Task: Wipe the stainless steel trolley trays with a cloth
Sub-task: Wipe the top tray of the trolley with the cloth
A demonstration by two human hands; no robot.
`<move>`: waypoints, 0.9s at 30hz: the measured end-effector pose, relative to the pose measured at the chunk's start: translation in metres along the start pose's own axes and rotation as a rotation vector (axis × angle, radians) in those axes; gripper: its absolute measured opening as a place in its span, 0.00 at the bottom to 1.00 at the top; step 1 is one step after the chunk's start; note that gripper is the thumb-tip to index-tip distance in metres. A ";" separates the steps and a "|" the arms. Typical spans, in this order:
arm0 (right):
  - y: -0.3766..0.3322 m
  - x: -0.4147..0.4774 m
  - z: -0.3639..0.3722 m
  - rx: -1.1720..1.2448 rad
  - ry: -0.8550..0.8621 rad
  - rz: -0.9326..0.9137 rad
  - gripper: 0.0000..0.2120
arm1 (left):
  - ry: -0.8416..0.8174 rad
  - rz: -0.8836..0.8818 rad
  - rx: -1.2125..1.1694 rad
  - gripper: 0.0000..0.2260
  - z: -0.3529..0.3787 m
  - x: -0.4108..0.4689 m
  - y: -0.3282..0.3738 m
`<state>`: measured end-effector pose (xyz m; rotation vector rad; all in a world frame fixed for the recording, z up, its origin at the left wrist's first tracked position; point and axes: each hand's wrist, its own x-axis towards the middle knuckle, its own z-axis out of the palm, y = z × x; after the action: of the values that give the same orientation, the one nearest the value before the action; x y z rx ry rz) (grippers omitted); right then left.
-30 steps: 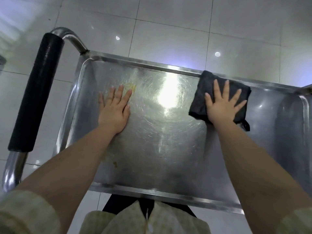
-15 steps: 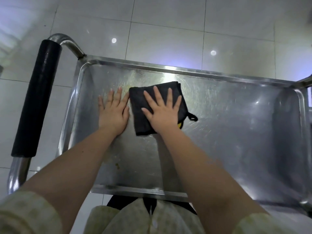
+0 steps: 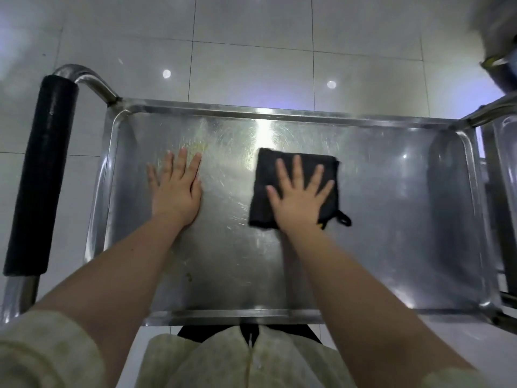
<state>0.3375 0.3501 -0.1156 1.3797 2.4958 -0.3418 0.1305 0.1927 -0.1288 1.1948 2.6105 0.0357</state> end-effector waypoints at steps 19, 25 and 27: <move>0.141 -0.028 -0.007 0.018 0.018 0.281 0.30 | 0.013 0.014 0.006 0.24 0.001 0.000 -0.002; 0.027 -0.045 0.013 0.041 0.012 0.153 0.30 | -0.016 0.004 0.015 0.24 -0.003 -0.001 -0.003; -0.029 -0.064 0.024 0.022 -0.008 -0.043 0.31 | -0.042 0.015 0.016 0.24 -0.005 0.000 -0.004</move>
<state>0.3486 0.2770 -0.1143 1.3322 2.5251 -0.3843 0.1267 0.1903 -0.1246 1.2077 2.5708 -0.0076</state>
